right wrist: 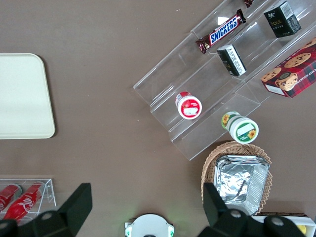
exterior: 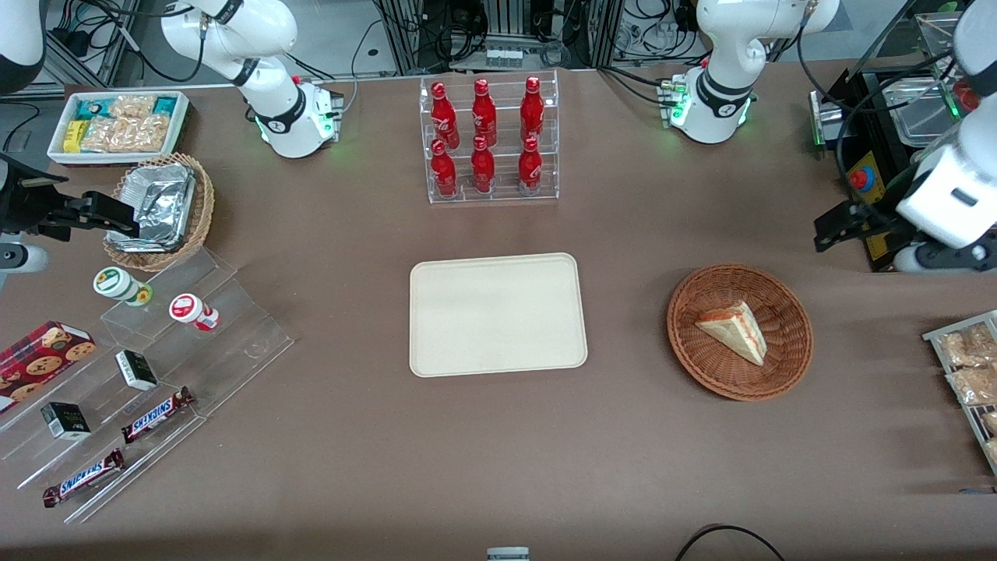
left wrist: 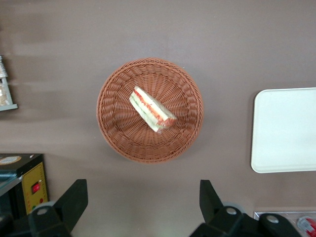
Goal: Place sandwich from basket to tray
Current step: 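Move the left gripper over the sandwich in the wicker basket, then lower the open left gripper and close it on the sandwich's crust edge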
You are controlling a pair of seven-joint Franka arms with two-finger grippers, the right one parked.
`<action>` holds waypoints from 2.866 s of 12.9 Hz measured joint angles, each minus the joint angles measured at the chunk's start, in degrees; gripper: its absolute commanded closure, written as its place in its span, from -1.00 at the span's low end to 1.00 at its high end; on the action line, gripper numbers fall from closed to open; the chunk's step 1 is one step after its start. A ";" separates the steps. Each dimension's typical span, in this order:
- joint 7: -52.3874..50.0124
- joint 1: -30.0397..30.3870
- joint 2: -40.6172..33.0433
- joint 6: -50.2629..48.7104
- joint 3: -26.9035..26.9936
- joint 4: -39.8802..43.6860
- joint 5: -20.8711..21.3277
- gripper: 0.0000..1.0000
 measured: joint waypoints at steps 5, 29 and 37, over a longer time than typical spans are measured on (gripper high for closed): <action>-6.74 -0.07 0.57 13.56 -0.12 -12.54 0.47 -1.00; -43.65 -0.08 7.29 54.01 -0.18 -39.91 0.39 -1.00; -43.77 -0.10 10.59 57.56 -0.63 -39.95 0.39 0.06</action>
